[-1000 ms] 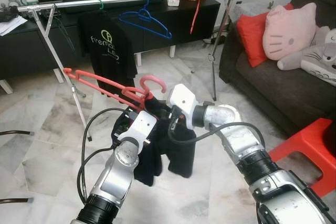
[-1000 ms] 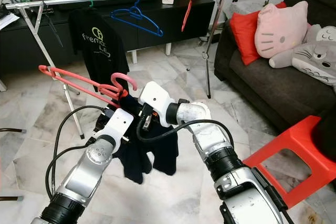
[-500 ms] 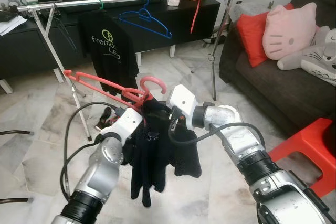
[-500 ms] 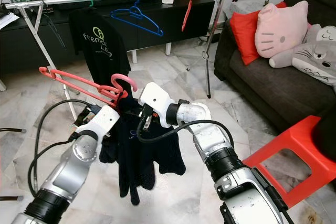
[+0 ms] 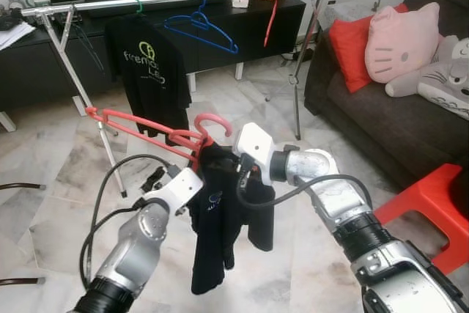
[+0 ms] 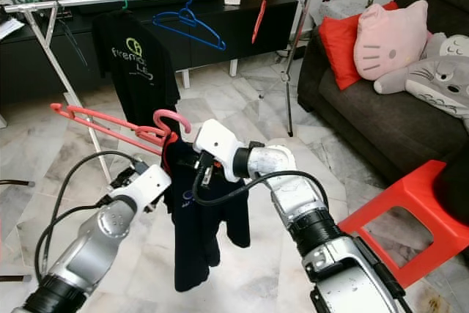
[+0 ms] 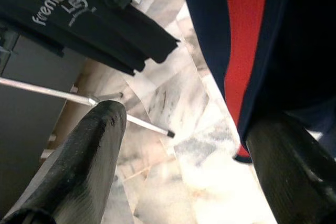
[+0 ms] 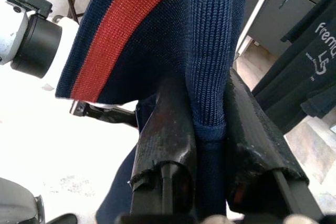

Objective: Hang hanger

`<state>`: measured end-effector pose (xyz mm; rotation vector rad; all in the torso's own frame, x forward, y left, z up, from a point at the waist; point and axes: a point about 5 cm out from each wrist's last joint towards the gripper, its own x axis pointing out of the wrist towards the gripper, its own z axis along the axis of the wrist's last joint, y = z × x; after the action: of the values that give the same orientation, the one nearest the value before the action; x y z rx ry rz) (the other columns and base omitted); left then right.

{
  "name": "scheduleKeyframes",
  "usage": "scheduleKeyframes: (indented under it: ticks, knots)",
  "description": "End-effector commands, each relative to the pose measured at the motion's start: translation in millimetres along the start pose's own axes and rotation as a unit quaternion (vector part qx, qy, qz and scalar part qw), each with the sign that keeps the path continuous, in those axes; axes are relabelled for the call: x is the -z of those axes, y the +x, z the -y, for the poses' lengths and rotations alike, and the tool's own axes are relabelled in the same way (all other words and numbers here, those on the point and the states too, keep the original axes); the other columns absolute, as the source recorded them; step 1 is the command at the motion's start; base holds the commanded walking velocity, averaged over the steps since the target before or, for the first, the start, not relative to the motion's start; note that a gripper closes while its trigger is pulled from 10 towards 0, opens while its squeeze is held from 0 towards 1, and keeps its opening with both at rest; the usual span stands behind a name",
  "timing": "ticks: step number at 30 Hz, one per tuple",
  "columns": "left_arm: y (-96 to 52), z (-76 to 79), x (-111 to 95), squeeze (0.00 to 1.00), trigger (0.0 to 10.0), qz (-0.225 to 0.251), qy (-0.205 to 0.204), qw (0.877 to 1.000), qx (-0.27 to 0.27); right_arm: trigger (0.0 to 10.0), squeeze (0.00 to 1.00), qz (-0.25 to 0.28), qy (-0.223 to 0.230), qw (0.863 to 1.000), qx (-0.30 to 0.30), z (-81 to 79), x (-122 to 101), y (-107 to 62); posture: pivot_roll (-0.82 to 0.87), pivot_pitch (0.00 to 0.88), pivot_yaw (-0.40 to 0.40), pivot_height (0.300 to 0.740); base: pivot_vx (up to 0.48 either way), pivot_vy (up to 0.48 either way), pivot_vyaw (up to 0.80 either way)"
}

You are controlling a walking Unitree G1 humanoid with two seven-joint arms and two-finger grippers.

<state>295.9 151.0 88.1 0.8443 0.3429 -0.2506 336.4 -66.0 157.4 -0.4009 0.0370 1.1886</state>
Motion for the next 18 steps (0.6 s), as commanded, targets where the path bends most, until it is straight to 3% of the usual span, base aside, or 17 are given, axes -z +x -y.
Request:
scheduleKeyframes:
  ticks: [1,8,13,18]
  knots:
    - [-2.6,-3.3,2,0.0,10.0,0.002,-0.001,1.0,-0.002,10.0,0.0,0.014,-0.021,1.0,-0.001,1.2,-11,-0.4,-0.11,0.039,-0.052,0.74,0.0,0.0,0.0]
    - [-1.2,-7.3,11,0.0,10.0,-0.014,-0.028,0.999,-0.01,10.0,0.0,0.019,-0.027,0.999,-0.005,0.1,-16,1.3,-0.11,0.038,-0.055,0.74,0.0,0.0,0.0]
    - [3.1,-6.9,6,0.0,10.0,-0.008,-0.064,0.998,-0.023,10.0,0.0,0.03,-0.032,0.999,-0.02,-7.0,-22,3.8,-0.12,0.037,-0.054,0.74,0.0,0.0,0.0]
    - [6.8,-4.2,-1,0.0,10.0,0.0,-0.073,0.997,-0.025,10.0,0.0,0.038,-0.04,0.998,-0.023,-7.4,-30,4.8,-0.12,0.037,-0.054,0.74,0.0,0.0,0.0]
